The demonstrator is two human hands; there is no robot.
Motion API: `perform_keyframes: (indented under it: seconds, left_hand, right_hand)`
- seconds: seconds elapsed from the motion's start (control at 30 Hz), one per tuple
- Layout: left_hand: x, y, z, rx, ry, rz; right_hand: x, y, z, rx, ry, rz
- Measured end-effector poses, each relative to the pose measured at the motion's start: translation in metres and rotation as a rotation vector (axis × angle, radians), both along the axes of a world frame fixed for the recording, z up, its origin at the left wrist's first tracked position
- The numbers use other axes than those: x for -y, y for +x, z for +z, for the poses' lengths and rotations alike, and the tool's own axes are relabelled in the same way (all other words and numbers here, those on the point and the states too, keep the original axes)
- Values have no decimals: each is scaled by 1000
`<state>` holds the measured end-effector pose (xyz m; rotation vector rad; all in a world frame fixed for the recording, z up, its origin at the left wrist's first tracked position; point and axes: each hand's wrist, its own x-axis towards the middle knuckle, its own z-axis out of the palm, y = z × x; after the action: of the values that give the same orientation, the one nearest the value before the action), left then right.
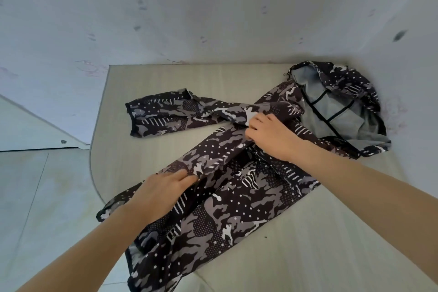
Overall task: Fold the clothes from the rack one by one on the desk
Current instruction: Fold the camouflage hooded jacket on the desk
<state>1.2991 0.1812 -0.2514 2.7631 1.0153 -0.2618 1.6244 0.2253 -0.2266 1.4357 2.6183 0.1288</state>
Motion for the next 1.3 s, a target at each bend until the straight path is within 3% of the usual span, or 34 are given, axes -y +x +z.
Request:
perform_keyframes:
  seconds: [0.17,0.3,0.4,0.5,0.67,0.8,0.9,1.07,1.3]
  left_hand:
    - [12,9,-9,-141,-320,88]
    - [-7,25,-6,-16,-478,271]
    - [-35,49,0,261,-603,535]
    - [-65,73,3,585,-783,882]
    - [-108,114,4,1051,-1096,1328]
    - [-126,137,5,1259,-1373,1528]
    - [-134,147,-1,1323,-1452,1586]
    - [-143,156,-6,1395,-1471,1543]
    - [-144,165,21,1374,-1379,1300]
  right_hand:
    - [20,-5,-21,92,-308,-123]
    - [9,-6,-9,-197,-488,-248]
    - [-9,-5,12,-482,-434,-409]
    - [-32,0,27,-598,-304,-540]
    - [-89,17,28,-599,-251,-750]
    - [-131,27,12,-435,-493,-871]
    - [-147,27,1,-385,-756,-909]
    - [-163,20,-5,-298,-902,-913]
    - [-162,29,22,-465,-1287,-1118]
